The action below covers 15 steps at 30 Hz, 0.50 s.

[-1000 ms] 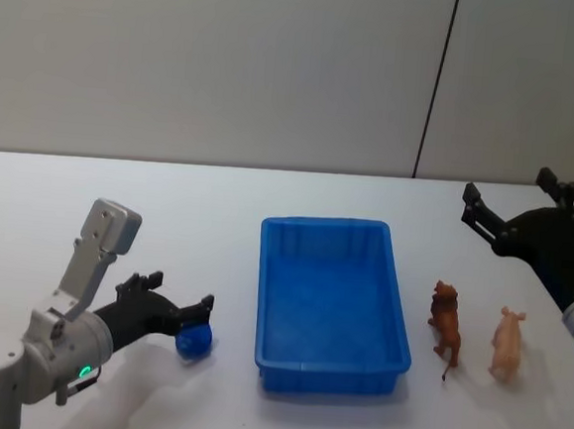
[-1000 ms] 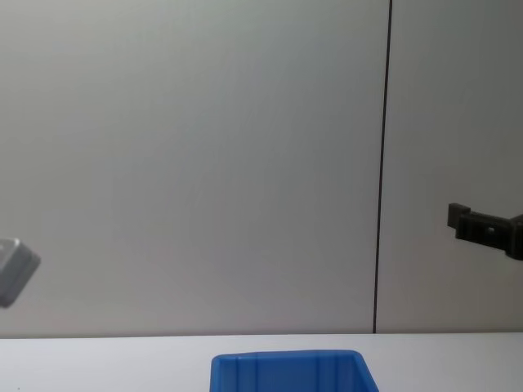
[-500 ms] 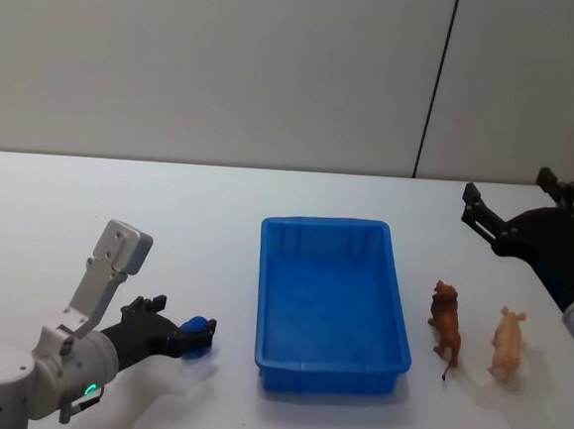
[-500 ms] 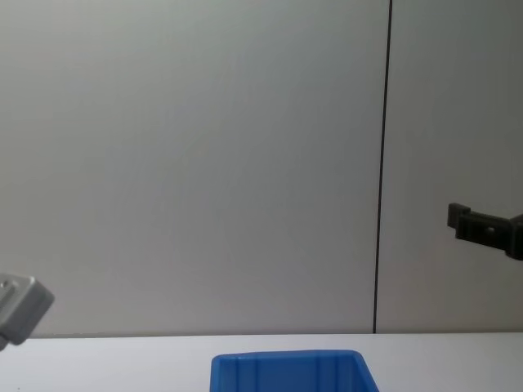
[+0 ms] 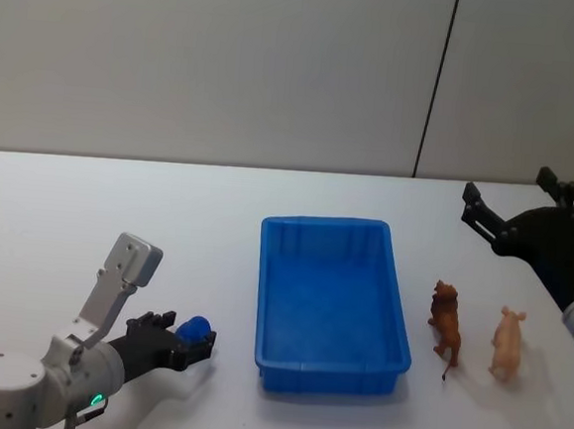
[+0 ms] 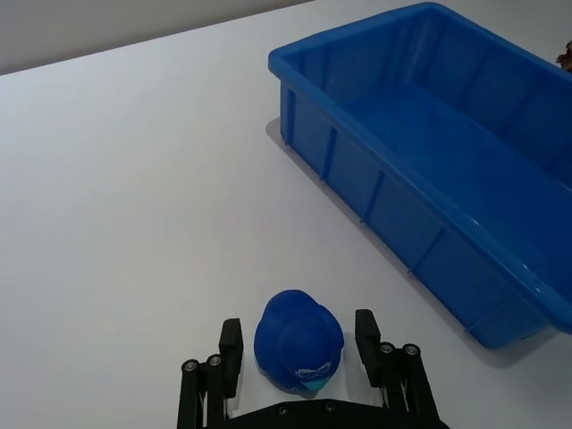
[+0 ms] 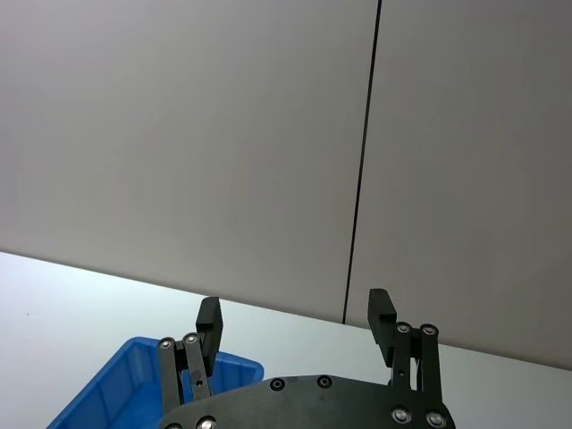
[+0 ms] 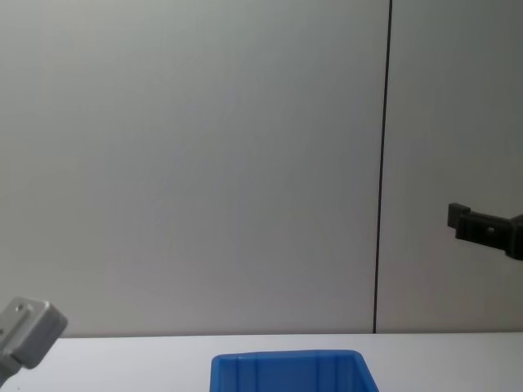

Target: Pick up the two dolls from the table and place them into the box.

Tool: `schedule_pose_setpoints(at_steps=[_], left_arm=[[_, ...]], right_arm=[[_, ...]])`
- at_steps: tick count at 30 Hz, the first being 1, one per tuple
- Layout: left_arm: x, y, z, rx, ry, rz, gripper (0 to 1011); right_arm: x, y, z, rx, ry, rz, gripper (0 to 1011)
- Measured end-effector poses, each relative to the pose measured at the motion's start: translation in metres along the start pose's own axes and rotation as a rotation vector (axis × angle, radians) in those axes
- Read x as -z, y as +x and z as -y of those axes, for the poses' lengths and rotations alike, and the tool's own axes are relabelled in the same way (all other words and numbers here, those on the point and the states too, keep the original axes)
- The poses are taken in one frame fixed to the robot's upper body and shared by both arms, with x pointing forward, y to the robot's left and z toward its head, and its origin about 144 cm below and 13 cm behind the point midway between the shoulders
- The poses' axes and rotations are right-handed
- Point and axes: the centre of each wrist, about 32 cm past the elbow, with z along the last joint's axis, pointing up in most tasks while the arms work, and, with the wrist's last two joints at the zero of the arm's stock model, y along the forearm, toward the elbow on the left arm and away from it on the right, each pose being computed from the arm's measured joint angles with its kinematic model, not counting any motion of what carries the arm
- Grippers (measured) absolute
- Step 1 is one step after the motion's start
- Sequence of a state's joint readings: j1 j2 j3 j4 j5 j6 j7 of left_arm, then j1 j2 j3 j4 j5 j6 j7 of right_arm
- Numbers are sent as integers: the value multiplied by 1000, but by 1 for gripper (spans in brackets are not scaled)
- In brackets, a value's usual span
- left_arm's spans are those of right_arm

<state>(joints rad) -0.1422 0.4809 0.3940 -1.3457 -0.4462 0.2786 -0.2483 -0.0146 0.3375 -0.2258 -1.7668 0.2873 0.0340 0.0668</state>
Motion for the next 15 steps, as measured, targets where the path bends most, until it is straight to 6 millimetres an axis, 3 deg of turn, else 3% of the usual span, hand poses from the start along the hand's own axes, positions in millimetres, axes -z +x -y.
schedule_pose_setpoints(at_steps=[1, 3, 10, 15], left_arm=[[0, 0, 0, 0, 1, 1, 858], [1, -1, 1, -1, 7, 4, 729], [2, -2, 2, -10, 18, 16, 534], [1, -3, 2, -19, 18, 24, 467]], right_arm=[[0, 0, 0, 0, 0, 0, 1001], [0, 0, 0, 0, 0, 0, 1001], [0, 0, 0, 0, 0, 0, 1001], [0, 0, 0, 0, 0, 0, 1001]])
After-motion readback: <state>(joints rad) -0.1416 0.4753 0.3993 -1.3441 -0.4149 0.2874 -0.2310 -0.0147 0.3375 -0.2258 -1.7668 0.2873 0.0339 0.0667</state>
